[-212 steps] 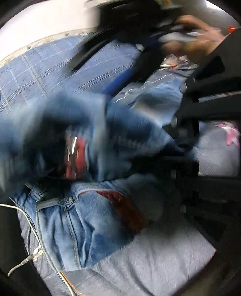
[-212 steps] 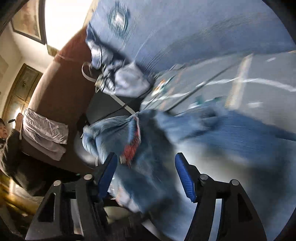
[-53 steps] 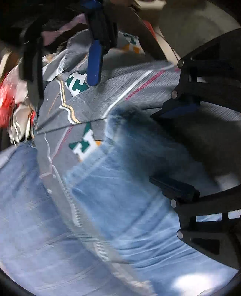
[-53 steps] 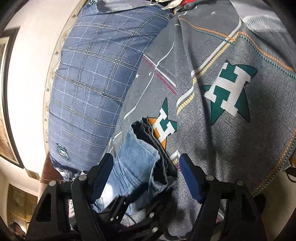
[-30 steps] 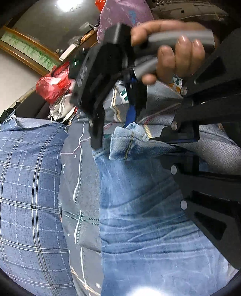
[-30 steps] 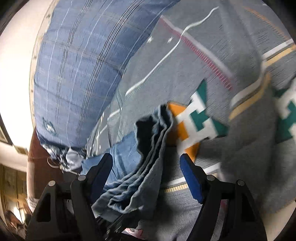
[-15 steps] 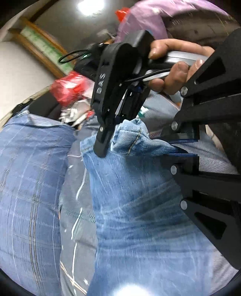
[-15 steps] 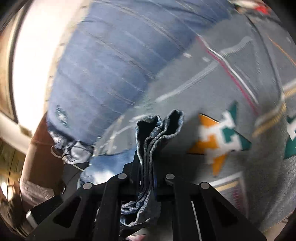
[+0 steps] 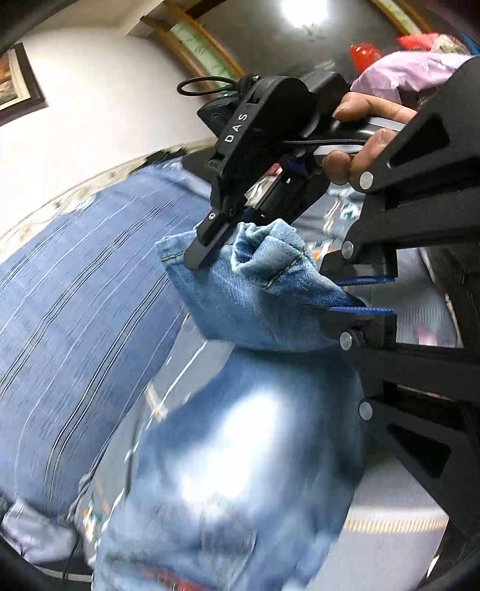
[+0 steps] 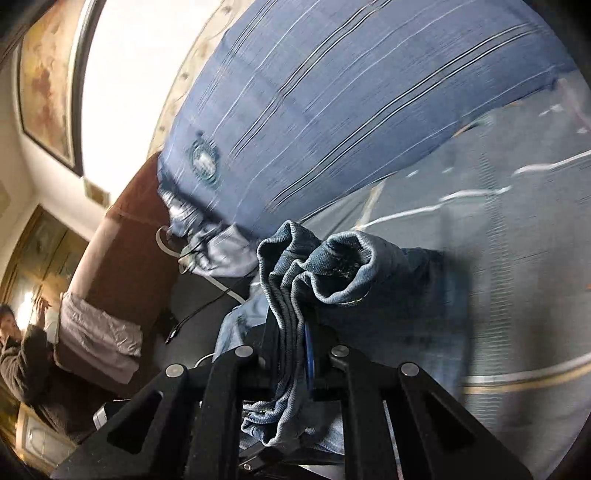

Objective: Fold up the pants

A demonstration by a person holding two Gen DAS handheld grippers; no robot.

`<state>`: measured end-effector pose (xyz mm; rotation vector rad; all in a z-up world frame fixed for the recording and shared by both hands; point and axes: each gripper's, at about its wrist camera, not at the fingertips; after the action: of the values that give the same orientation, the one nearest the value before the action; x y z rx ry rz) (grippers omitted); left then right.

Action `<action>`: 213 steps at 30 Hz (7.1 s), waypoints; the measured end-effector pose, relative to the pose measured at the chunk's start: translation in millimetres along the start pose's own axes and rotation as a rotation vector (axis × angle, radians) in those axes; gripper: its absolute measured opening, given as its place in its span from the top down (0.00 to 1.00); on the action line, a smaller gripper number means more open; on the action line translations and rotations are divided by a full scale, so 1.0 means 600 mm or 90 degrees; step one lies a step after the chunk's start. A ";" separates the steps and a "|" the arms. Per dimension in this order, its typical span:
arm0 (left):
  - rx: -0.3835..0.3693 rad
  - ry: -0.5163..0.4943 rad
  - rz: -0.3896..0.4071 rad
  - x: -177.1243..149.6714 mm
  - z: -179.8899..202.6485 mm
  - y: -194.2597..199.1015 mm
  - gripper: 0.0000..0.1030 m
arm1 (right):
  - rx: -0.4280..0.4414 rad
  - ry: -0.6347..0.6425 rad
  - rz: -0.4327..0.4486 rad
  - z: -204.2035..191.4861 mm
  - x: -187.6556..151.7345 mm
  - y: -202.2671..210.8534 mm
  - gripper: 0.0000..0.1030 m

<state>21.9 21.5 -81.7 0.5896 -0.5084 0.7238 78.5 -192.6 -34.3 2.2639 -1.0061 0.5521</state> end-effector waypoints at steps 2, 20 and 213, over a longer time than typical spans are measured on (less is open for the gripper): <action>0.021 -0.020 0.010 -0.003 -0.018 0.008 0.91 | 0.017 -0.001 -0.014 -0.001 -0.020 -0.035 0.91; 0.129 0.058 -0.004 0.021 -0.125 -0.017 0.40 | 0.026 -0.094 -0.013 0.055 -0.026 -0.132 0.35; 0.134 -0.026 -0.180 0.137 -0.051 -0.071 0.17 | -0.201 -0.146 -0.049 0.169 0.027 0.018 0.19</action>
<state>112.9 53.2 -67.3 0.8563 -0.3785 0.4988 93.3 -274.1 -96.3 2.1001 -1.0300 0.0910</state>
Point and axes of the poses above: each gripper's, at about its wrist camera, not at the fingertips, and y roughly against the way its jaws point, z to its right, x to its top, and after that the axes turned 14 degrees about z, right-handed
